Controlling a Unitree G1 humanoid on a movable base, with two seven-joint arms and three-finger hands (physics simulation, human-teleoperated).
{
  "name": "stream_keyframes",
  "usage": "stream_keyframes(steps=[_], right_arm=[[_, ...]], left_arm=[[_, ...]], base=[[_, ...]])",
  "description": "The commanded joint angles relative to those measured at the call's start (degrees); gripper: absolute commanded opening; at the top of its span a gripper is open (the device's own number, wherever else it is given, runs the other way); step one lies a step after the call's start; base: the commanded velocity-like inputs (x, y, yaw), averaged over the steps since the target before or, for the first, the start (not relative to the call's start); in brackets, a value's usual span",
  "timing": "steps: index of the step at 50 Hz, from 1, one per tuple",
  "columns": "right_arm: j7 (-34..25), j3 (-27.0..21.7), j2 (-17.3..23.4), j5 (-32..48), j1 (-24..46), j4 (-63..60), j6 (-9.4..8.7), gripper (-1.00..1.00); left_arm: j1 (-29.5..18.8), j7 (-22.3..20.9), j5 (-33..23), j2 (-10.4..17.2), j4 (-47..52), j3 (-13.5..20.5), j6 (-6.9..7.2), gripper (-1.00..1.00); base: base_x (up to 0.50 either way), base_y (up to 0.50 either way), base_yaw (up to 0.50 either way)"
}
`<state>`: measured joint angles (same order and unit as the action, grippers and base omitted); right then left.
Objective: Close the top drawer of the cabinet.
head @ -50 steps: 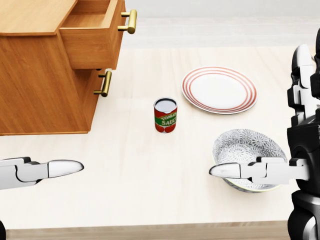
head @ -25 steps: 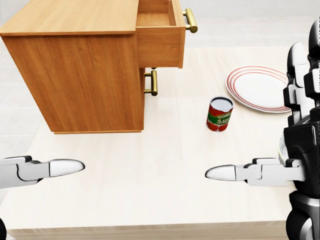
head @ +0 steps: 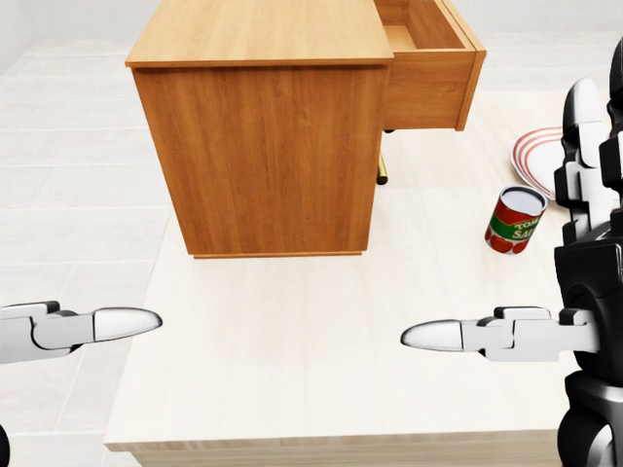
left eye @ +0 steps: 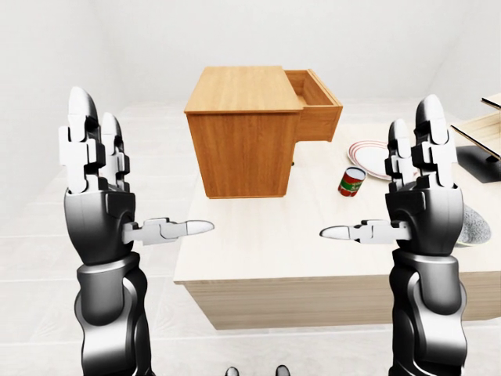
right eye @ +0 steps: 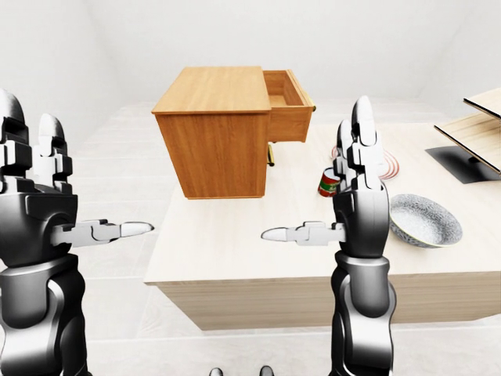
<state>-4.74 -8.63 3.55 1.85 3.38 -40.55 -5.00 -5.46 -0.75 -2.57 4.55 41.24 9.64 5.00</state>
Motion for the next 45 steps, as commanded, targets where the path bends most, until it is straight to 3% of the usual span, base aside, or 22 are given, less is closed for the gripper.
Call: stream_keyframes(steps=[1,21,45], right_arm=[[0.17,-0.9,0.09,-0.77,-0.1,0.03,0.0,1.0],[1.24,-0.85,-0.14,-2.74,-0.38,0.02,0.0,1.0],[0.9,-0.26,0.3,-1.81,-0.64,0.62,0.0,1.0]], left_arm=[[0.21,0.02,0.0,-0.32,-0.41,-0.35,0.0,1.0],[0.5,-0.18,-0.02,-0.38,-0.72,-0.39,0.0,1.0],[0.48,-0.38,-0.07,-0.5,-0.97,-0.7,0.0,1.0]], base=[[0.0,0.0,0.0],[0.0,0.0,0.0],[0.43,-0.21,0.0]])
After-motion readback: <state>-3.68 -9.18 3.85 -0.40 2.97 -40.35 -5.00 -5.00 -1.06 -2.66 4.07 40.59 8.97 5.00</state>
